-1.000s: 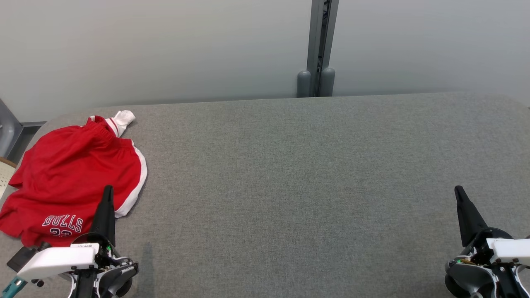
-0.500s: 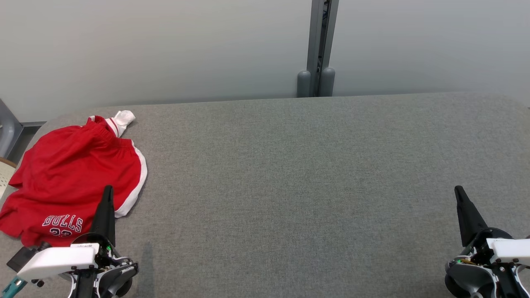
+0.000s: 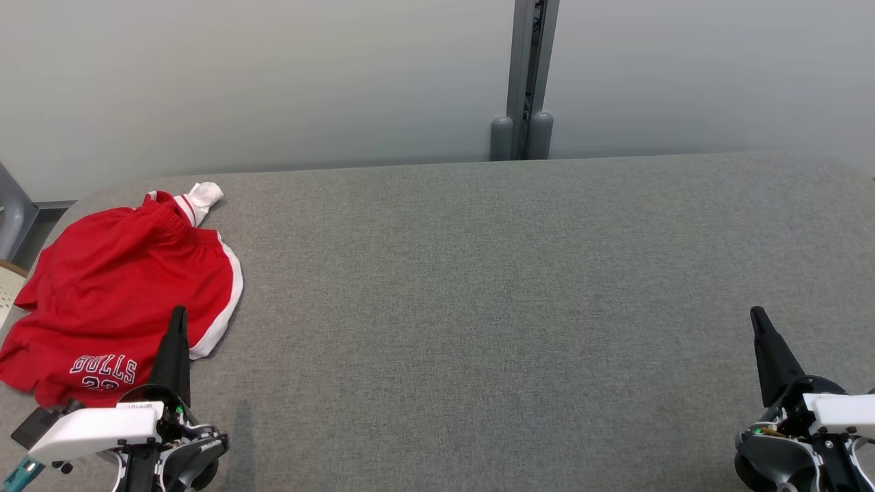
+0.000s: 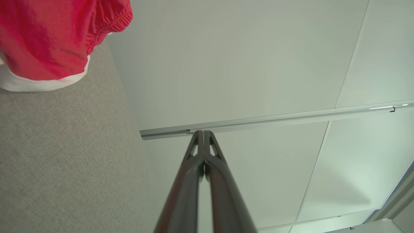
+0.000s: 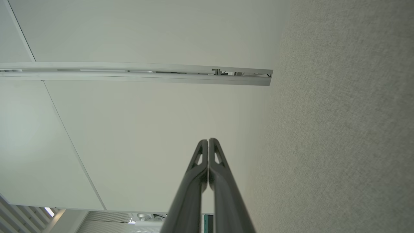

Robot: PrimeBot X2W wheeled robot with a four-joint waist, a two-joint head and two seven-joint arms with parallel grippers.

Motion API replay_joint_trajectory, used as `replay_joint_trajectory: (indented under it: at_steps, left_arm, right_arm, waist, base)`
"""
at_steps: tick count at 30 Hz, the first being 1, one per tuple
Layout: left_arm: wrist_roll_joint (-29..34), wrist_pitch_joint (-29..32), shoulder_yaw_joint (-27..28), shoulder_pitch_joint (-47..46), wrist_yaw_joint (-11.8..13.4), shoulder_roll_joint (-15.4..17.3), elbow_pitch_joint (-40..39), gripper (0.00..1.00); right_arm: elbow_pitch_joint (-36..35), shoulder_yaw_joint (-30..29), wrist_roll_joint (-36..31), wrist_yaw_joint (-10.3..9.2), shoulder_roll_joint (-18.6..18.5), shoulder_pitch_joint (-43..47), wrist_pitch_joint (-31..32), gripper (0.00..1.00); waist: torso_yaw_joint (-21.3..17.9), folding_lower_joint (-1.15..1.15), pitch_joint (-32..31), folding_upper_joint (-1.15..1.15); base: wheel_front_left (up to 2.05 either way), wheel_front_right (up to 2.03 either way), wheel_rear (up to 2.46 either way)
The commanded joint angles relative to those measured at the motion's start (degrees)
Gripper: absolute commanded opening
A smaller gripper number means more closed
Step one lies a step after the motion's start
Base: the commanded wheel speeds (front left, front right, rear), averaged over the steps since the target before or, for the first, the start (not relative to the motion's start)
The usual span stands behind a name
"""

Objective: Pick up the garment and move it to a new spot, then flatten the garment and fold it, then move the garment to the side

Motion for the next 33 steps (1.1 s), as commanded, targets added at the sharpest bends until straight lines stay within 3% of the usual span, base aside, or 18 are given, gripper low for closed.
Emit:
replay_joint_trajectory:
  at_steps: [1, 9, 10, 23, 33]
  left_arm:
    - [0.0, 0.0, 0.1, -0.8, -0.2, 0.3, -0.1, 0.0]
    - [0.0, 0.0, 0.1, -0.8, -0.2, 0.3, -0.1, 0.0]
    - [0.0, 0.0, 0.0, 0.0, 0.0, 0.0, 0.0, 1.0]
    - [1.9, -2.5, -2.6, -0.6, 0.0, 0.2, 0.1, 1.0]
    - [13.7, -5.4, -5.1, -2.0, 0.0, 1.7, -2.7, 1.0]
  right_arm:
    - [0.1, 0.0, -0.3, 0.33, -0.2, -0.4, -0.1, 0.0]
    - [0.1, 0.0, -0.3, 0.33, -0.2, -0.4, -0.1, 0.0]
    - [0.0, 0.0, 0.0, 0.0, 0.0, 0.0, 0.0, 1.0]
    - [-0.4, 1.3, -2.2, 0.0, -0.2, 0.4, -2.6, 1.0]
    - [-3.6, 1.5, -14.6, 0.02, -1.3, -0.5, -5.4, 1.0]
  waist:
    - [0.0, 0.0, 0.0, 0.0]
    - [0.0, 0.0, 0.0, 0.0]
    - [0.0, 0.0, 0.0, 0.0]
    - [0.1, 0.0, 0.1, 0.0]
    - [0.1, 0.0, 0.2, 0.0]
  base:
    - [0.0, 0.0, 0.0]
    - [0.0, 0.0, 0.0]
    - [0.0, 0.0, 0.0]
    - [0.0, 0.0, 0.0]
    - [0.0, 0.0, 0.0]
